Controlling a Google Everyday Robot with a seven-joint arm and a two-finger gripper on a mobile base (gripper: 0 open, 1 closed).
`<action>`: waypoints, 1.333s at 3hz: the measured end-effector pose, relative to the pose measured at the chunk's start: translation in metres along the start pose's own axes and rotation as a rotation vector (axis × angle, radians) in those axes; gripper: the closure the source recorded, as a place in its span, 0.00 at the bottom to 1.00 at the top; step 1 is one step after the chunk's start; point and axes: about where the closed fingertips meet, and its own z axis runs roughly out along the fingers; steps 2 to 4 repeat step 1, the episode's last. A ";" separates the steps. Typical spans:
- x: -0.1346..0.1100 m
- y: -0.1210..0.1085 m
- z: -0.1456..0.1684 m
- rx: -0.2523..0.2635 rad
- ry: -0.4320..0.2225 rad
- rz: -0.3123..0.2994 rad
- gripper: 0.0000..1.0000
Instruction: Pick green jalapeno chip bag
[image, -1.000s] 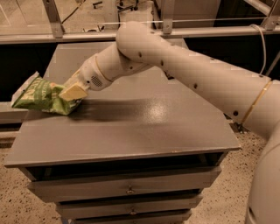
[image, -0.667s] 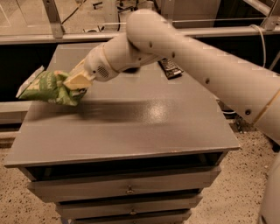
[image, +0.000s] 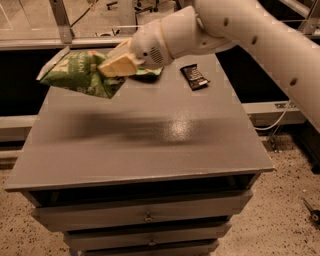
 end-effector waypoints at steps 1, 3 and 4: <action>-0.001 0.001 -0.015 0.000 -0.010 0.008 1.00; -0.001 0.001 -0.015 0.000 -0.010 0.008 1.00; -0.001 0.001 -0.015 0.000 -0.010 0.008 1.00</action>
Offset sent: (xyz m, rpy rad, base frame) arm 0.0000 0.0000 0.0000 0.0000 0.0000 0.0000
